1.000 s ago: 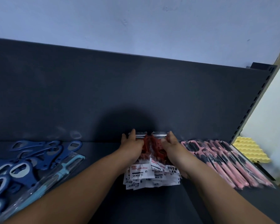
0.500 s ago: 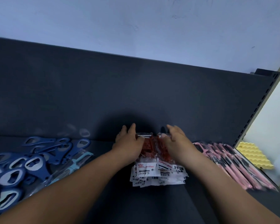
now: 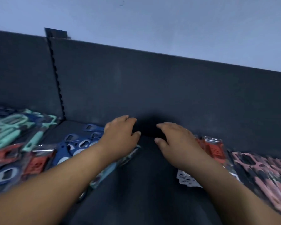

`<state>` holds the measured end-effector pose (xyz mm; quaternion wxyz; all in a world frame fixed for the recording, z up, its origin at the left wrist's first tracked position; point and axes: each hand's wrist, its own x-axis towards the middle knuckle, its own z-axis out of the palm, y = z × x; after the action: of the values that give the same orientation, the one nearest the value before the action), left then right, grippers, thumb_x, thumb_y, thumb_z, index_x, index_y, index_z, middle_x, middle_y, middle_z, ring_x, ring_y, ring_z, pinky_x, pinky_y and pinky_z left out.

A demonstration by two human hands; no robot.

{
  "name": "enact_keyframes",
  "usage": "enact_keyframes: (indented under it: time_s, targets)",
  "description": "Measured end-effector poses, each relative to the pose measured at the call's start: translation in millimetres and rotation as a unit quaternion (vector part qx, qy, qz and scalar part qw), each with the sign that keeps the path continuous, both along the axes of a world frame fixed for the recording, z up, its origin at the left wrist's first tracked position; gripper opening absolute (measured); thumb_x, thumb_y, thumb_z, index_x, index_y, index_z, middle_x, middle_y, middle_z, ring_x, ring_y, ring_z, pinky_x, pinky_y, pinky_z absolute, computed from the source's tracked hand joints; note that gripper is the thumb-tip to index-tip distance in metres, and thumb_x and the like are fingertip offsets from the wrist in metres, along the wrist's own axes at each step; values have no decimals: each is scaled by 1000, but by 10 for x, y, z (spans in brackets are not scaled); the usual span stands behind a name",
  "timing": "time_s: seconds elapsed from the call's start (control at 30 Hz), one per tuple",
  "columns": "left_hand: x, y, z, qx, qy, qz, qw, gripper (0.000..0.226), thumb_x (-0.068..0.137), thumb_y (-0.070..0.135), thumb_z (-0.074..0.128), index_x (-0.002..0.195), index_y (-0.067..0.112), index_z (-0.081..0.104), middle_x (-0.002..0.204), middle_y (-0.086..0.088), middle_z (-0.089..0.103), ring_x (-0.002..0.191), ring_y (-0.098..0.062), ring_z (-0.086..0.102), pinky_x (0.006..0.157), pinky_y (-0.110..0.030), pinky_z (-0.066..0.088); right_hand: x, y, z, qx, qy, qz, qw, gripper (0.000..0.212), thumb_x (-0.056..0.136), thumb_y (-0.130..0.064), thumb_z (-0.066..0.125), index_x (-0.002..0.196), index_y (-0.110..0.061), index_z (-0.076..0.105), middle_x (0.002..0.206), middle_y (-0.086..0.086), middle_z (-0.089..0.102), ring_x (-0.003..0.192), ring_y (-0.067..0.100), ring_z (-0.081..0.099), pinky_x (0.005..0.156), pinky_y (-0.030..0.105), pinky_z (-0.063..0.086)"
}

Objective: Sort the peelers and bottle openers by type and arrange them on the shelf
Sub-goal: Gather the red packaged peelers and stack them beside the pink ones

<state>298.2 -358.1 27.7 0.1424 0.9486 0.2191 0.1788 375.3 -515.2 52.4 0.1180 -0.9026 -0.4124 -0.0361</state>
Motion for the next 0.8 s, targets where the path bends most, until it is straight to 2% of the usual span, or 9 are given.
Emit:
enact_keyframes:
  time_s: [0.17,0.3,0.43,0.53,0.63,0.7,0.8]
  targets:
    - [-593,516,-50,-17,15,19,1000,52,94,38,47,142,19,40,148,-5,39,139,-21,31,112,-35,29,-494,506,-103,0,35,45,998,52,99,-38,42,147,-23,30,153,-4,32,141,17,27,116,38,24]
    - [-1066,857,-74,-28,2,17,999,51,93,30,51,141,17,43,146,-6,42,136,-21,37,111,-31,30,-850,875,-240,3,52,32,998,50,97,-35,46,145,-22,36,150,-2,37,137,19,34,113,36,29]
    - [-1556,1320,-82,-16,3,19,1000,50,93,30,52,140,18,44,144,-5,46,131,-22,42,108,-32,34,-1312,1275,-335,13,48,28,998,46,96,-32,49,140,-21,43,146,0,44,134,20,39,109,33,32]
    - [-1883,1603,-105,-21,18,20,999,51,93,30,52,142,17,42,146,-6,43,133,-23,40,109,-33,33,-1608,1517,-402,22,52,25,998,46,95,-31,50,140,-21,44,145,-1,44,134,19,39,109,32,32]
    - [-2186,1861,-150,-19,39,18,999,48,93,31,53,138,18,47,141,-8,49,128,-26,45,104,-33,38,-1903,1745,-455,33,66,26,997,48,95,-31,52,141,-21,43,146,-1,43,135,20,37,110,31,30]
    - [-2347,1988,-149,-27,53,10,998,41,93,31,53,131,17,53,132,-9,55,120,-27,51,98,-34,43,-2072,1859,-466,33,76,16,996,44,95,-30,52,137,-21,47,141,1,47,130,21,40,106,30,32]
    - [-2550,2124,-120,-57,91,-13,994,39,93,37,52,126,16,56,128,-4,58,114,-24,54,93,-32,45,-2275,2011,-450,19,78,-8,997,34,92,-35,54,122,-19,55,123,4,55,116,23,49,94,30,41]
